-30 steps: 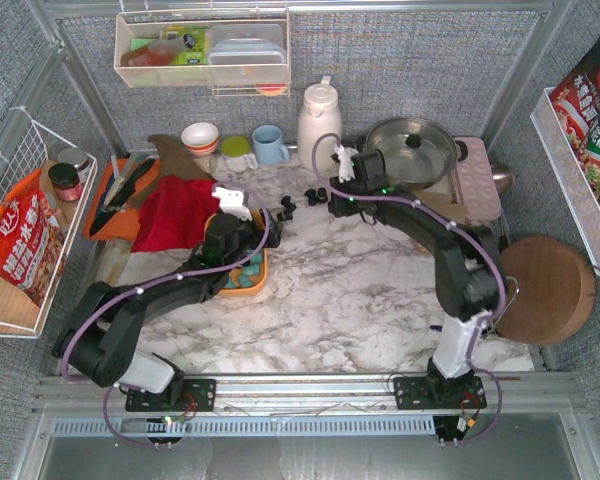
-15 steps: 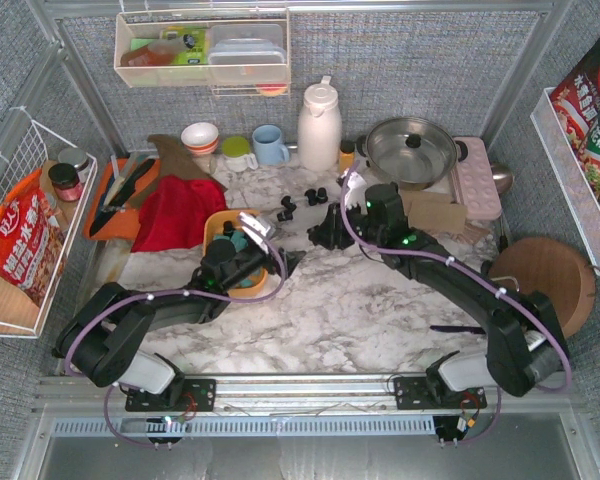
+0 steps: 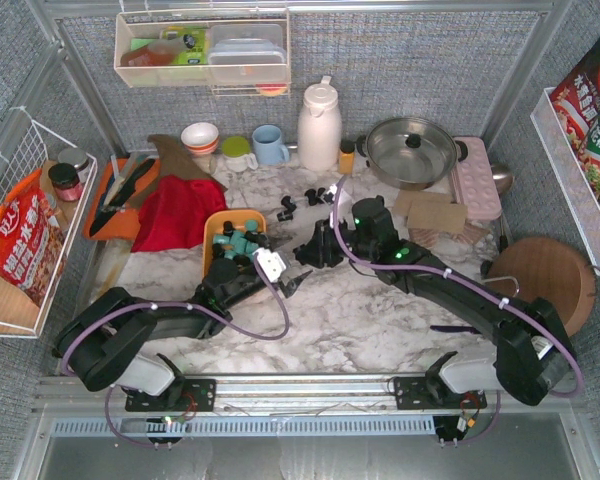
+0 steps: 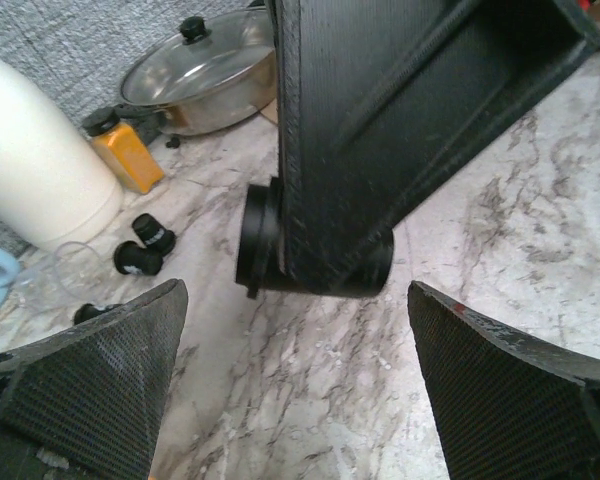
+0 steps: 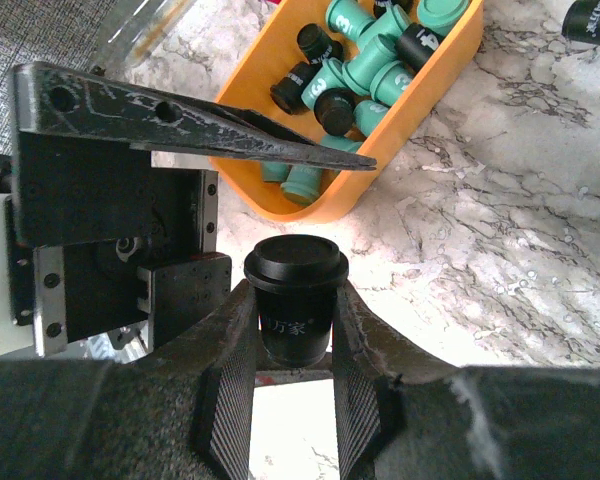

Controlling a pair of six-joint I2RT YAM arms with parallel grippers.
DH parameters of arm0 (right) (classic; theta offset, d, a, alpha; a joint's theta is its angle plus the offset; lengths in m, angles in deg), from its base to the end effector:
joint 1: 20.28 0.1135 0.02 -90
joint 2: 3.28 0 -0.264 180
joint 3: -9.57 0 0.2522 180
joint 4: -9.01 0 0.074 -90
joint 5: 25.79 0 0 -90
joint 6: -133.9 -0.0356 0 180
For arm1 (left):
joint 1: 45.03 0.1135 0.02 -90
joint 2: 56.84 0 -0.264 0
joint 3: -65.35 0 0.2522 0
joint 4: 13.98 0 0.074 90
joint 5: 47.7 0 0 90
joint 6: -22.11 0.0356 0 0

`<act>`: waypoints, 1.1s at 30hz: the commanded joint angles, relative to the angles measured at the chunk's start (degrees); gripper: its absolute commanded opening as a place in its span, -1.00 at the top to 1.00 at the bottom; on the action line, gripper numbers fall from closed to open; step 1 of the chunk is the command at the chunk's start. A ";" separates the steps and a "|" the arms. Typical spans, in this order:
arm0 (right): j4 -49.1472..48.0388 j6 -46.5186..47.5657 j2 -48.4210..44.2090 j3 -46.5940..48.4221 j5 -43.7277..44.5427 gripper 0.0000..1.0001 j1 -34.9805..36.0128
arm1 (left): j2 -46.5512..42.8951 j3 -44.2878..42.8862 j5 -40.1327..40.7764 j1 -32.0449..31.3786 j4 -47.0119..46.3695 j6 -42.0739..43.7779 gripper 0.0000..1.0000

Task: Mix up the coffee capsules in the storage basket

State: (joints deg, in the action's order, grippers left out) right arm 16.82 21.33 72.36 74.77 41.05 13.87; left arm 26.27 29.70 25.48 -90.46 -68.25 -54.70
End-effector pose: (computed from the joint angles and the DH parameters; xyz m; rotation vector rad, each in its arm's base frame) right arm 0.2436 0.1822 0.2901 -0.4923 1.9427 1.0385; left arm 0.1794 -0.1968 0.2026 0.9345 1.1637 -0.6696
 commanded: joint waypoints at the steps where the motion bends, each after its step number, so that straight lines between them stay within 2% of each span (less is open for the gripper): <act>1: -1.19 -1.27 1.04 0.26 -0.40 0.64 0.64 | -0.99 0.48 0.12 -0.81 -3.55 3.56 -0.96; 10: -1.28 -2.84 3.01 1.47 -0.48 0.63 1.75 | -2.48 1.52 0.58 -2.46 -4.52 6.25 -0.78; 12: -1.47 -3.15 3.03 1.47 -0.49 0.62 1.86 | -2.58 1.59 0.79 -2.60 -4.29 6.80 -0.64; 18: -0.94 -3.45 2.40 1.71 -0.49 0.53 1.88 | -2.80 1.32 2.73 -2.87 -3.05 8.64 -0.04; 21: 0.21 -2.96 1.78 2.11 -0.28 0.31 1.85 | -3.08 1.32 5.19 -2.91 -2.64 9.37 0.16; 24: 2.54 -0.48 0.85 2.81 2.38 0.00 1.48 | -3.44 0.85 10.47 -2.91 -1.62 9.33 0.35; 26: 3.61 0.74 0.30 3.26 4.93 -0.13 0.49 | -3.63 0.45 16.35 -2.92 -1.36 7.84 0.49; 28: 4.52 1.42 0.18 4.24 7.45 -0.15 -0.92 | -3.65 0.02 21.46 -2.87 -0.52 6.60 0.57; 33: 7.83 7.26 2.87 8.78 21.06 -0.15 -2.80 | -2.64 -2.06 34.78 -1.61 3.69 -1.65 0.58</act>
State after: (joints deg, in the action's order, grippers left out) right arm 22.67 22.82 73.27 80.50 50.18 11.84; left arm 23.11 29.27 46.66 -93.17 -67.68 -48.95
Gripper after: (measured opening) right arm 0.576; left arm 0.544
